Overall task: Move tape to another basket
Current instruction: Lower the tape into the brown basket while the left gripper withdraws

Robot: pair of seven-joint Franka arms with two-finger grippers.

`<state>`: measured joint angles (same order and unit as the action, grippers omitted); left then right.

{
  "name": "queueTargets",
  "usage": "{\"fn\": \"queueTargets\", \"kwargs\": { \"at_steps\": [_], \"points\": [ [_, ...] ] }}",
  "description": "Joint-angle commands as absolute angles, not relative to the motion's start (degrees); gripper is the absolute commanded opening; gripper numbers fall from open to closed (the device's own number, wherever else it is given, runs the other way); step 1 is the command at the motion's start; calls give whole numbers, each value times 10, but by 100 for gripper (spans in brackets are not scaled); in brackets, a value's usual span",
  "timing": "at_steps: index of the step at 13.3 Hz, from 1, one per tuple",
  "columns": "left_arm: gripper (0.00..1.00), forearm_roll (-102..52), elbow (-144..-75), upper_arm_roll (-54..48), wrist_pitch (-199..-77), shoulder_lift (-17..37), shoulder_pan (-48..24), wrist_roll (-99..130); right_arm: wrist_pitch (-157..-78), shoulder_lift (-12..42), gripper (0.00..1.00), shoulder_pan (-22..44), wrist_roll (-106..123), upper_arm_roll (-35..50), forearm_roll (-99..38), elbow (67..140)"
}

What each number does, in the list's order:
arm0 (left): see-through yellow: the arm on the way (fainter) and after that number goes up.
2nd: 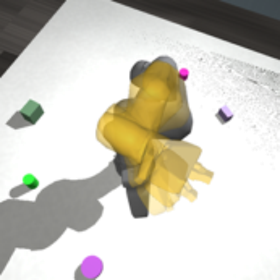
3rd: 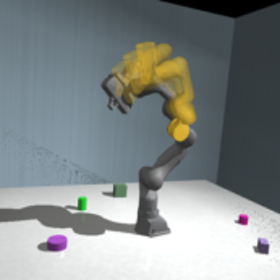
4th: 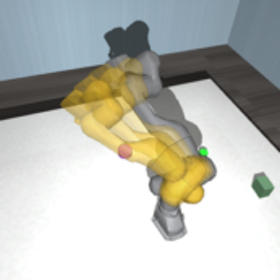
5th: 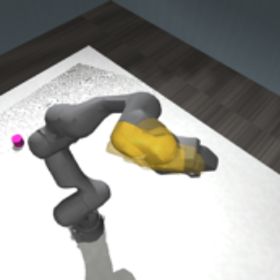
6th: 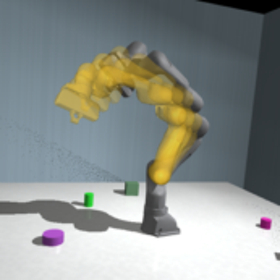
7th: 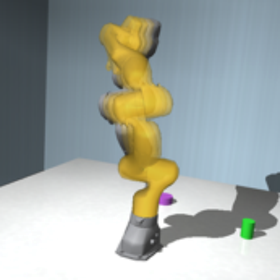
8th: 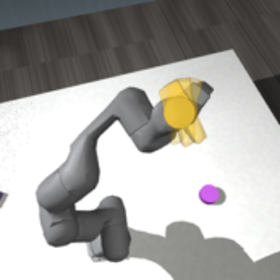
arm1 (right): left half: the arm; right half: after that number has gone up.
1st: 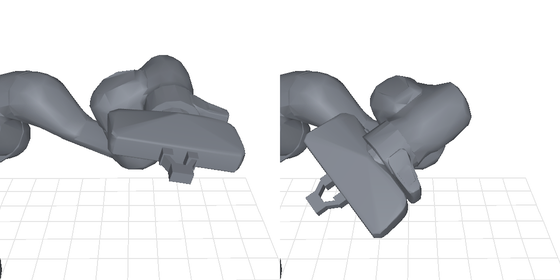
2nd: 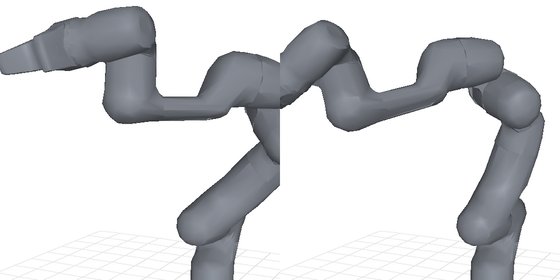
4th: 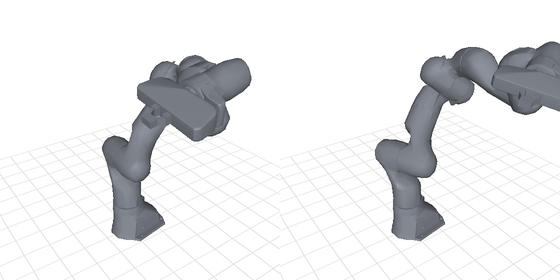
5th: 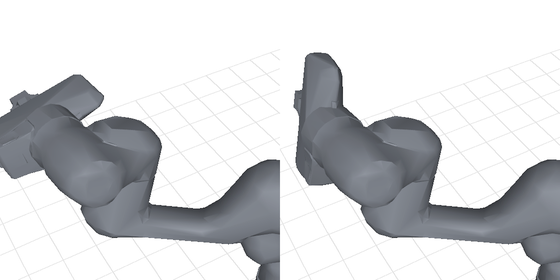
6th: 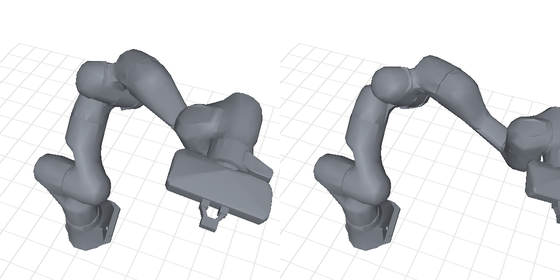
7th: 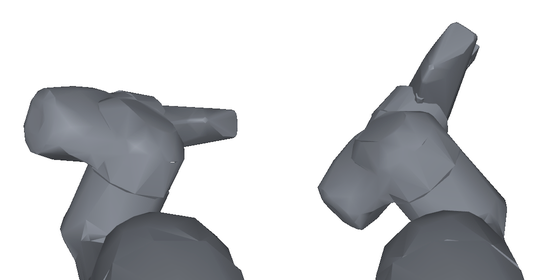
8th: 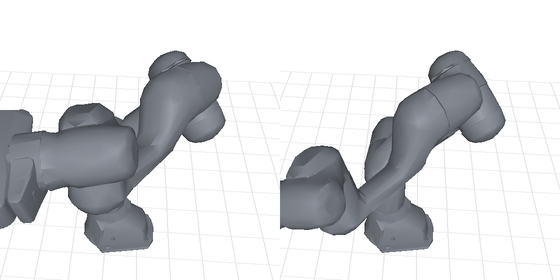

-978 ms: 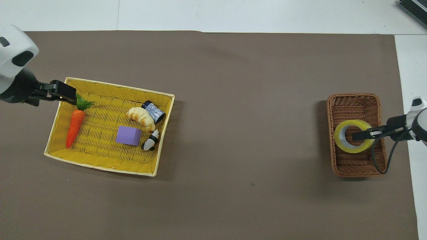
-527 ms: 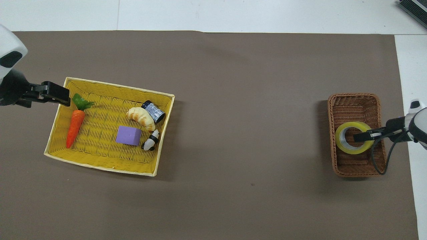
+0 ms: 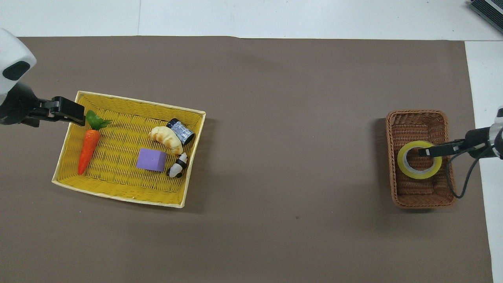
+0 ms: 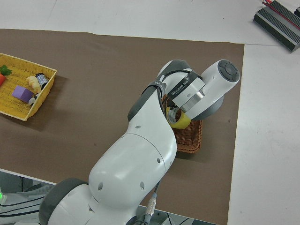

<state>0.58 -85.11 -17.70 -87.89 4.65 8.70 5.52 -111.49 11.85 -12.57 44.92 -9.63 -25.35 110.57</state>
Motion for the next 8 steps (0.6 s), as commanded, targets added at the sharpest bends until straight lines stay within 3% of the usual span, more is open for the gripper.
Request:
{"fn": "queueTargets", "kwargs": {
  "at_steps": [1,3,8],
  "points": [
    [100,10,-853,-58,-874,40,-28,49,-1063,112,100,-133,406,-93,-245,1048],
    [100,10,-853,38,-874,40,-103,51,-1061,104,100,-120,359,-91,-201,1016],
    [100,9,-853,53,-875,37,-71,51,-1055,77,100,-20,144,-86,-63,974]
  ]
}}
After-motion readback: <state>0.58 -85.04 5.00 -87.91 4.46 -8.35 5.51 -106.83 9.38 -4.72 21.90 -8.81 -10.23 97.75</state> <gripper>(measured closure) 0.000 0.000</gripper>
